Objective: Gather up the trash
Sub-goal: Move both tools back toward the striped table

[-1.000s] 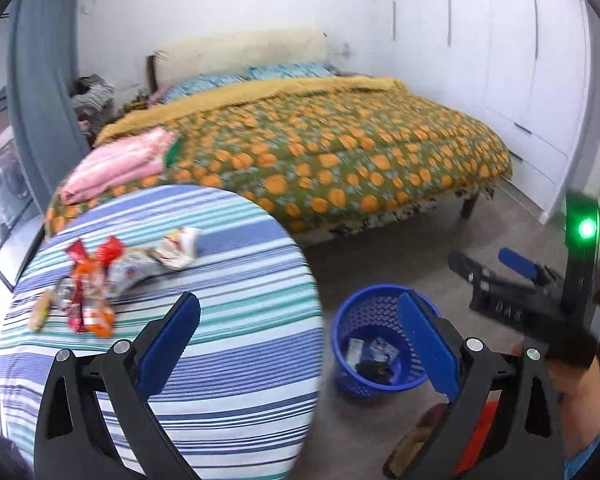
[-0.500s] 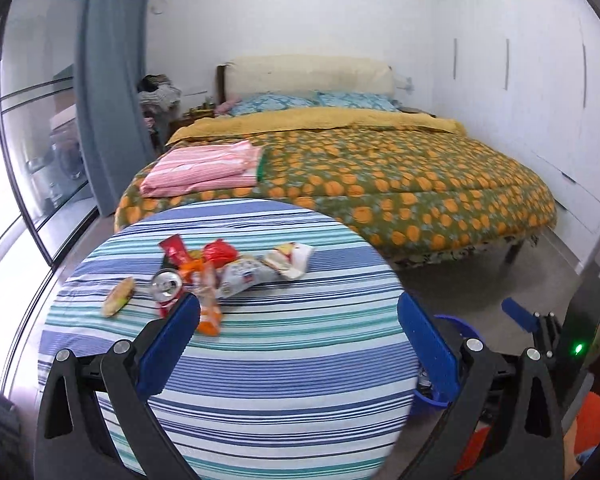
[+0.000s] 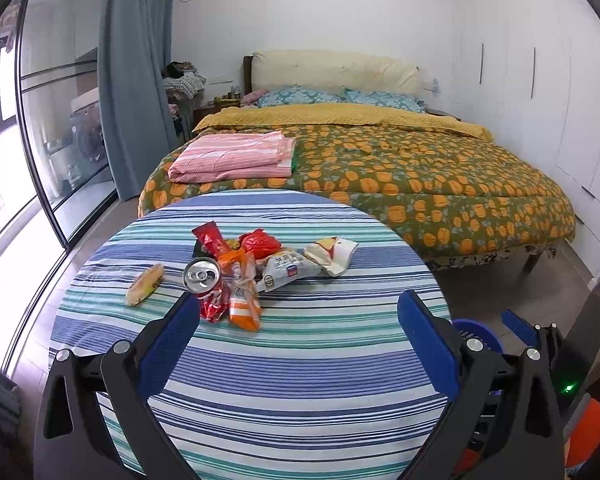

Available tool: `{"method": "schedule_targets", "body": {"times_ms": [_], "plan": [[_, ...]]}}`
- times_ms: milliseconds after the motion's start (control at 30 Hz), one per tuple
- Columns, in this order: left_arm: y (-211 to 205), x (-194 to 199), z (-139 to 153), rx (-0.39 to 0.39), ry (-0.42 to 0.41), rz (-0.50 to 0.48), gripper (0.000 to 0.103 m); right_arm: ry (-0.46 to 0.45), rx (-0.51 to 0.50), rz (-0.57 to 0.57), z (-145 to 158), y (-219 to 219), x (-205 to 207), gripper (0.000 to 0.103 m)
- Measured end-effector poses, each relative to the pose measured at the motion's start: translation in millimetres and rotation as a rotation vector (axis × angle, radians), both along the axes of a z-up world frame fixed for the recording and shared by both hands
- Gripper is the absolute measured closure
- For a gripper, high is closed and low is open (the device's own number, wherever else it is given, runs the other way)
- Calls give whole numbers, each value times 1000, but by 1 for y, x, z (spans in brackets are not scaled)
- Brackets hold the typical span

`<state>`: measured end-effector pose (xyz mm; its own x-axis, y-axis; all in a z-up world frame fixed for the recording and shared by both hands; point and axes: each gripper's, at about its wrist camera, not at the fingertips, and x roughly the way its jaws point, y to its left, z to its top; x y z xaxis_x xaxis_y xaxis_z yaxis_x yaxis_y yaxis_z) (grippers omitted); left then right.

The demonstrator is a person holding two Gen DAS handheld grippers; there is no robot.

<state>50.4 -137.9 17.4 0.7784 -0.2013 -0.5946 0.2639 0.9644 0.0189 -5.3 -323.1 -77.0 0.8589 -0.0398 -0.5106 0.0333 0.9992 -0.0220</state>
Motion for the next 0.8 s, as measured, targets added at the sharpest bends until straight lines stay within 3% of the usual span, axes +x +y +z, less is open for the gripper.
{"method": "schedule_targets", "body": {"times_ms": [400, 500, 600, 667, 800], "plan": [[7, 15, -19, 24, 37, 17, 5, -2, -32, 22, -1, 11, 5, 5], [17, 18, -37, 47, 60, 8, 5, -1, -45, 20, -1, 11, 5, 5], [40, 22, -73, 84, 124, 7, 5, 6, -69, 25, -2, 14, 5, 5], [65, 24, -97, 72, 188, 19, 5, 16, -92, 42, -4, 19, 6, 5], [104, 21, -123, 53, 240, 26, 5, 60, -114, 90, -10, 35, 13, 5]]}}
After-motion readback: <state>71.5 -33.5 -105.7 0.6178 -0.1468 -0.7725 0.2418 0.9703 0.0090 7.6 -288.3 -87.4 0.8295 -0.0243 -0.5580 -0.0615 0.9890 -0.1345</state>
